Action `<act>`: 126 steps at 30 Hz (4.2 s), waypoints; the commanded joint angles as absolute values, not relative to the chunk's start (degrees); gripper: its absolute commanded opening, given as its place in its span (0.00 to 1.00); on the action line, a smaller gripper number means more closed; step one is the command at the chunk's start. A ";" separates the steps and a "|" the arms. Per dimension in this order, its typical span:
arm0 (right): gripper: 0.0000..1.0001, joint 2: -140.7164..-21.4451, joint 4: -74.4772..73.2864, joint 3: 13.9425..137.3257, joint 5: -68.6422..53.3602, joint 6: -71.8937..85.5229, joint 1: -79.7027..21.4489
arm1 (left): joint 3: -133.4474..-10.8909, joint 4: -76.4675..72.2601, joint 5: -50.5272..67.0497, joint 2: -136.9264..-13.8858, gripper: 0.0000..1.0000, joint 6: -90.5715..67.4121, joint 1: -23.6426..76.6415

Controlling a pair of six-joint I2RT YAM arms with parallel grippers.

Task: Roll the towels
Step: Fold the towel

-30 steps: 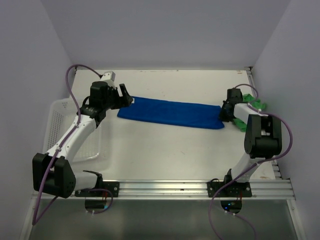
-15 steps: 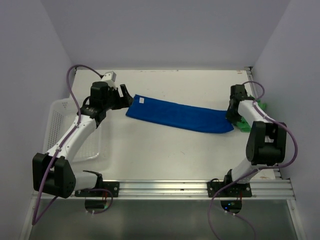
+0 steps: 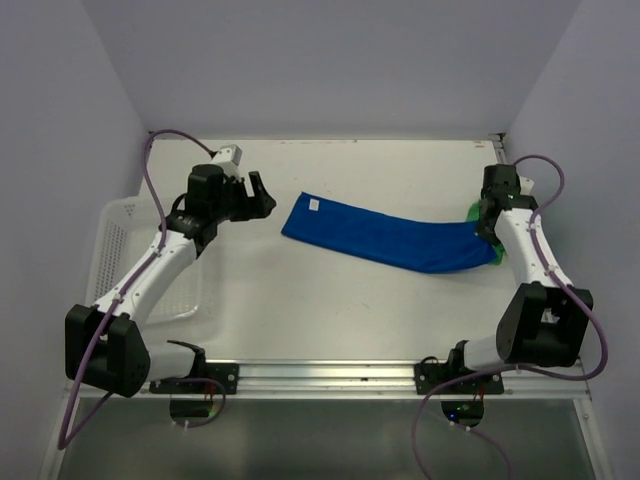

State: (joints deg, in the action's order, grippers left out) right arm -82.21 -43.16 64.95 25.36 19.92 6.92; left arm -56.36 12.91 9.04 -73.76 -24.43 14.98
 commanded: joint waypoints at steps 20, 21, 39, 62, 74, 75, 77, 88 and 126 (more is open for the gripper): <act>0.00 -88.15 -53.00 88.49 18.90 32.51 -8.95 | -55.99 9.93 10.99 -71.19 0.83 -24.34 16.96; 0.00 -88.94 -52.91 89.38 18.90 33.48 -9.75 | -55.99 10.02 11.07 -71.10 0.83 -24.35 17.05; 0.00 -118.10 -60.02 121.80 19.78 41.57 -27.32 | -55.64 9.67 12.04 -70.22 0.83 -24.87 17.58; 0.00 -128.14 -59.33 134.83 14.24 46.93 -33.31 | -55.37 9.49 11.16 -69.26 0.83 -24.70 19.42; 0.00 -129.73 -58.01 135.79 13.53 48.60 -34.45 | -55.37 9.49 10.90 -69.26 0.84 -24.61 19.69; 0.00 -129.64 -58.01 135.97 13.71 48.78 -34.63 | -55.37 9.58 10.90 -69.26 0.84 -24.61 19.69; 0.00 -129.29 -57.92 136.14 13.80 48.95 -34.63 | -55.37 9.58 10.99 -69.26 0.84 -24.61 19.69; 0.00 -130.95 -56.16 135.62 11.60 49.83 -34.81 | -55.37 9.67 10.99 -69.26 0.84 -24.61 19.78; 0.43 -90.45 -26.90 71.57 -3.86 49.22 -18.12 | -55.37 9.32 10.20 -73.47 0.85 -23.73 21.44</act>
State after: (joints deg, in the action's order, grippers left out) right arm -96.03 -32.82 78.30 0.10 48.60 -20.05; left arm -55.46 11.53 10.63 -71.46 -24.45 20.53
